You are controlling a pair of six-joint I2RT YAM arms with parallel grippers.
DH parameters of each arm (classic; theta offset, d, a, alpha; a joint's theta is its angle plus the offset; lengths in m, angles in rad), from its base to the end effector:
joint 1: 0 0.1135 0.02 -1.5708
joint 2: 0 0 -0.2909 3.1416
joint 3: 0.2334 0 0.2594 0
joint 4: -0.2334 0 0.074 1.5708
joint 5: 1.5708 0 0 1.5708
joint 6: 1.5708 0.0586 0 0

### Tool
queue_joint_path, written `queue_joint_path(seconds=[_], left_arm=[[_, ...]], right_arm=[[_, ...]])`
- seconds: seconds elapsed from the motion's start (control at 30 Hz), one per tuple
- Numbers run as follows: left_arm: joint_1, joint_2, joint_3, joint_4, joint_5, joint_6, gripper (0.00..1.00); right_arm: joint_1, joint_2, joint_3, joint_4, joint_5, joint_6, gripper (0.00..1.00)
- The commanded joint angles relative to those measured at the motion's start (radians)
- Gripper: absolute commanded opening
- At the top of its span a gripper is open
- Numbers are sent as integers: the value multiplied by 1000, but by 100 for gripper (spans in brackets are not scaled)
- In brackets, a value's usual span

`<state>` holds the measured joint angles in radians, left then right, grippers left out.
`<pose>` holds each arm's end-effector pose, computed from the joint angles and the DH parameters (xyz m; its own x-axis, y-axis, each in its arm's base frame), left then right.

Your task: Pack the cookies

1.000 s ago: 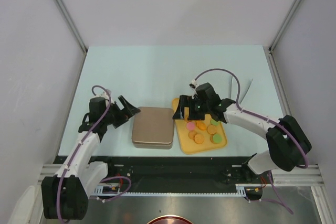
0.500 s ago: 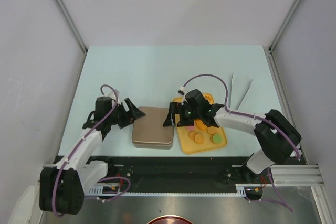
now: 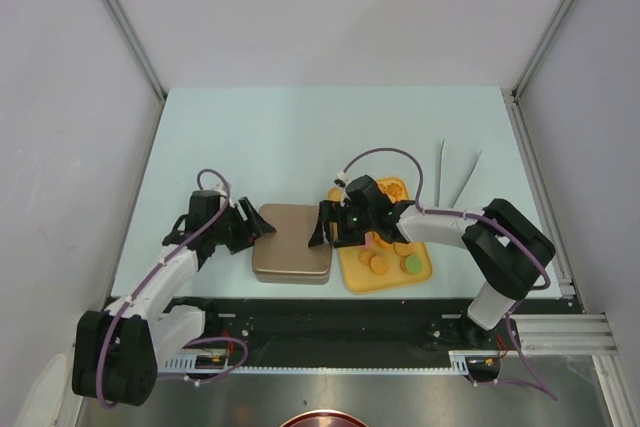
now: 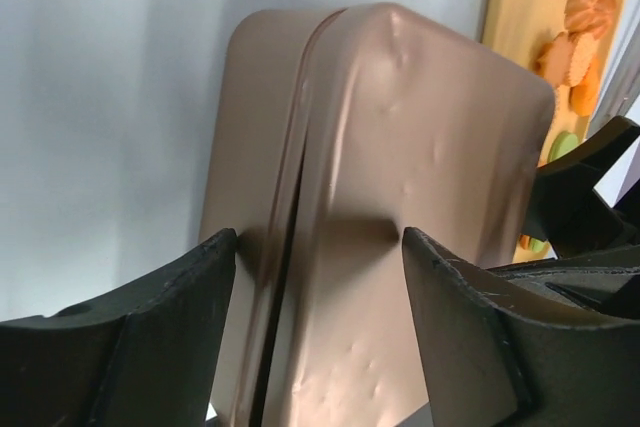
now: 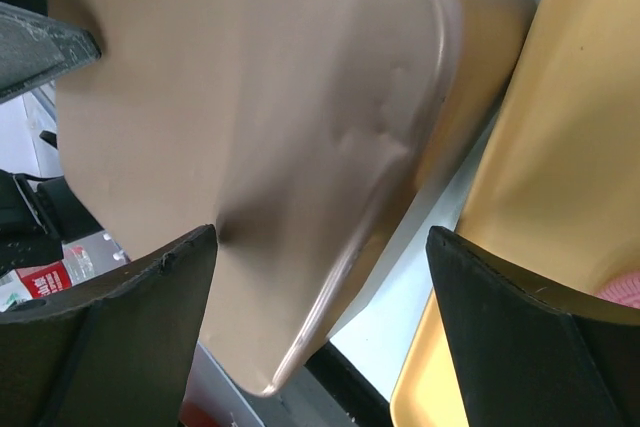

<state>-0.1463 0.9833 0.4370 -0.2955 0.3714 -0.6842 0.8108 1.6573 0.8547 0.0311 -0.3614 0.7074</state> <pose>0.1861 -0.0489 0.1799 -0.8088 -0.4761 -0.3451 -0.1758 0.7558 -0.6308 0.2302 0.2723 0.1737 -0.9192 -0.0847 -0.3847 -0.3359 0.6786 0.6532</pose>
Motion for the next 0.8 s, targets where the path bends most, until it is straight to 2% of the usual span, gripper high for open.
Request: queue_joint_path(seconds=[0.0, 0.27, 0.4, 0.57, 0.77], left_arm=[[-32, -14, -20, 12, 0, -43, 68], [-53, -26, -58, 35, -17, -74, 49], [-61, -37, -78, 45, -22, -89, 40], [-70, -48, -101, 59, -25, -107, 39], [-87, -61, -127, 71, -23, -120, 52]], right_arm=[[8, 28, 0, 49, -4, 6, 89], [7, 45, 0, 49, 2, 4, 77], [7, 50, 0, 44, 9, 3, 75], [16, 48, 0, 32, 19, -3, 74], [54, 33, 0, -2, 44, -14, 78]])
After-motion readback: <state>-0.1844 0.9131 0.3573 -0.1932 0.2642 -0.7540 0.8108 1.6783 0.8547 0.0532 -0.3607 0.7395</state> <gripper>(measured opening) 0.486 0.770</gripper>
